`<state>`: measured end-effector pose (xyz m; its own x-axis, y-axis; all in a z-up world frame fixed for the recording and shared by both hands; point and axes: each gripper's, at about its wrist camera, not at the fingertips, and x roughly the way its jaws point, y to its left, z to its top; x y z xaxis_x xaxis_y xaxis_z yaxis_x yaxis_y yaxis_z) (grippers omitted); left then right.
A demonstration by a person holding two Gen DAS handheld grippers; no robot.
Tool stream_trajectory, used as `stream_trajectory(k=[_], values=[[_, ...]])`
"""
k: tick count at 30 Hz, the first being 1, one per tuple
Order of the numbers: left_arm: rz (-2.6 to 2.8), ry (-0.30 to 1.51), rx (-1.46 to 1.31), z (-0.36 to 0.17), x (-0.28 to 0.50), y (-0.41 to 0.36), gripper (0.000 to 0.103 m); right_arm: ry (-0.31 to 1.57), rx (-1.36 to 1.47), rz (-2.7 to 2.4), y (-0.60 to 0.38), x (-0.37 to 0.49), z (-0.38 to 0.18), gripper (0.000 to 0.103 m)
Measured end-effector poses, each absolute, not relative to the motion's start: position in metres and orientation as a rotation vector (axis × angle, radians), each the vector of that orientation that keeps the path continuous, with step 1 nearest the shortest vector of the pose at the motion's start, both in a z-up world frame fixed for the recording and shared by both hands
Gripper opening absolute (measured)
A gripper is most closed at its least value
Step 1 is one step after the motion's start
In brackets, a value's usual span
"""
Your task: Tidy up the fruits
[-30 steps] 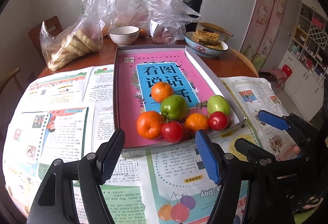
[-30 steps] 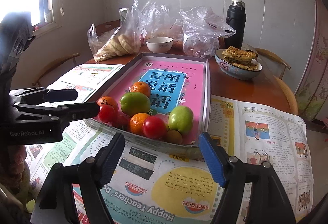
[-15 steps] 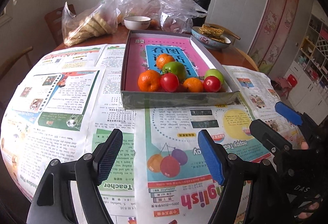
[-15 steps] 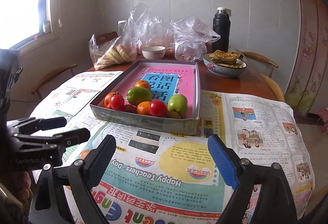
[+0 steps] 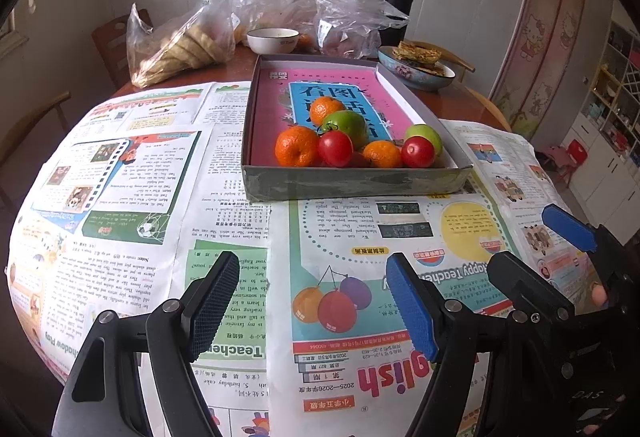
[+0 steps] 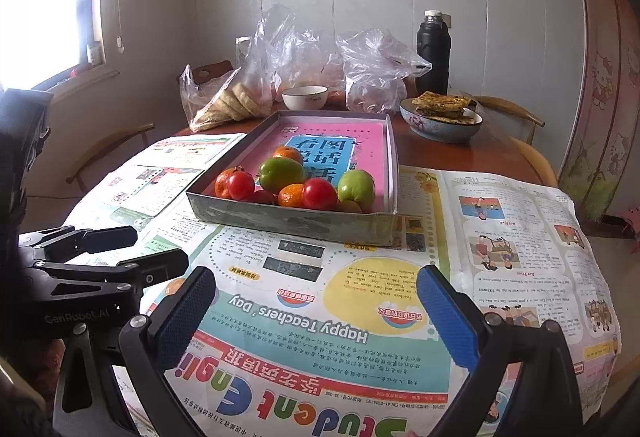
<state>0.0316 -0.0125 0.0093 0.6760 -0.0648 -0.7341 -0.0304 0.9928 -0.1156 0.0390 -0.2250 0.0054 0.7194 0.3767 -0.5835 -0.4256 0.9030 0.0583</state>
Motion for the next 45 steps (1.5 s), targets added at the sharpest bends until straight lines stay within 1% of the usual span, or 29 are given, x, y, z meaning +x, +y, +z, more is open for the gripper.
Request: stream_trajectory(k=[45], values=[[0.022, 0.836, -0.110, 0.0122, 0.0295, -0.0087, 0.077, 0.640, -0.074, 0.431, -0.2268, 0.0417, 0.0038, 0.102]])
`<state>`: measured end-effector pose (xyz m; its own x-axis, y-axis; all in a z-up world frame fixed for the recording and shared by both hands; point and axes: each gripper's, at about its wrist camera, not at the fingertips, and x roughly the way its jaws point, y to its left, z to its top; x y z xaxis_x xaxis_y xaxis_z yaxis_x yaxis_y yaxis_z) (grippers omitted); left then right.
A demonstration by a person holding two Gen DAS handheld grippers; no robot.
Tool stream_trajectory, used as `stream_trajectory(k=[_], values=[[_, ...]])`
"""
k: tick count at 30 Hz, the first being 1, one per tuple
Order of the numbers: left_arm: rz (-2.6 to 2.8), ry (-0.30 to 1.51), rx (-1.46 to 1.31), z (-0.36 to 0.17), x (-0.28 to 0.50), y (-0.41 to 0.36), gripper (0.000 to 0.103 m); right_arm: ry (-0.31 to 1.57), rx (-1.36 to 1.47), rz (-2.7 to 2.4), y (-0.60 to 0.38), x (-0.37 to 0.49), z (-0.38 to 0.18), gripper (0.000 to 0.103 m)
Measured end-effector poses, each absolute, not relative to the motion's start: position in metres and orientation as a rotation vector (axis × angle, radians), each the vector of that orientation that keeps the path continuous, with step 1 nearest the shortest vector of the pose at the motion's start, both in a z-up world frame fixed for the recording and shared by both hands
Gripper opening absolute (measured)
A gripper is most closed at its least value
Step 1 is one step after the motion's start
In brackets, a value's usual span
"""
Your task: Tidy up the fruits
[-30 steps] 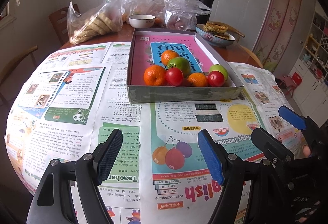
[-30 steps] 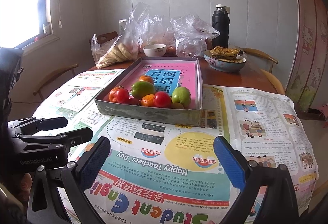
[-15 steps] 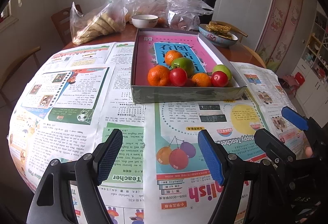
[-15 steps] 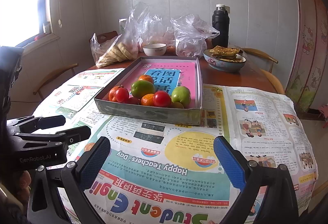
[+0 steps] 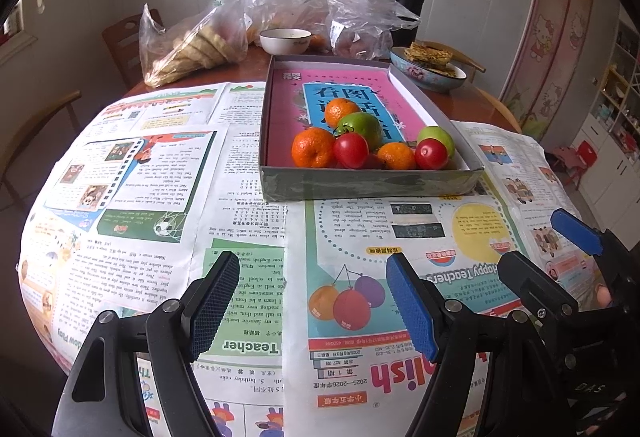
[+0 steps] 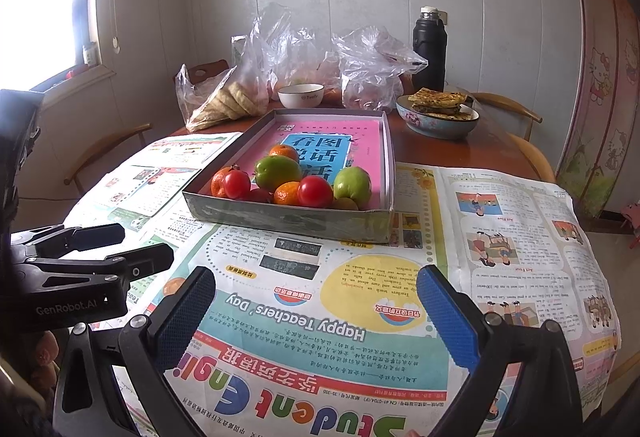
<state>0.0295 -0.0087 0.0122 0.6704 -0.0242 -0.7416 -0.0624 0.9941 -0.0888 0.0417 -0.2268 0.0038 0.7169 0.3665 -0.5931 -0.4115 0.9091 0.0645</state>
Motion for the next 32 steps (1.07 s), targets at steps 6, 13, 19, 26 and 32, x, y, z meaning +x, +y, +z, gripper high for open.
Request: stream_trajectory(k=[6, 13, 19, 26, 32], values=[[0.015, 0.833, -0.099, 0.013, 0.028, -0.012, 0.077, 0.643, -0.075, 0.426, -0.227, 0.042, 0.004, 0.102], [0.012, 0.837, -0.092, 0.012, 0.028, -0.014, 0.077, 0.642, -0.073, 0.424, -0.228, 0.042, 0.004, 0.102], [0.005, 0.834, -0.093, 0.013, 0.028, -0.015, 0.077, 0.643, -0.071, 0.422, -0.228, 0.043, 0.004, 0.102], [0.007, 0.839, -0.080, 0.011, 0.030, -0.017, 0.077, 0.642, -0.072, 0.418, -0.229, 0.043, 0.004, 0.102], [0.020, 0.814, -0.105, 0.018, 0.038, -0.005, 0.077, 0.643, -0.071, 0.405, -0.233, 0.048, 0.007, 0.102]])
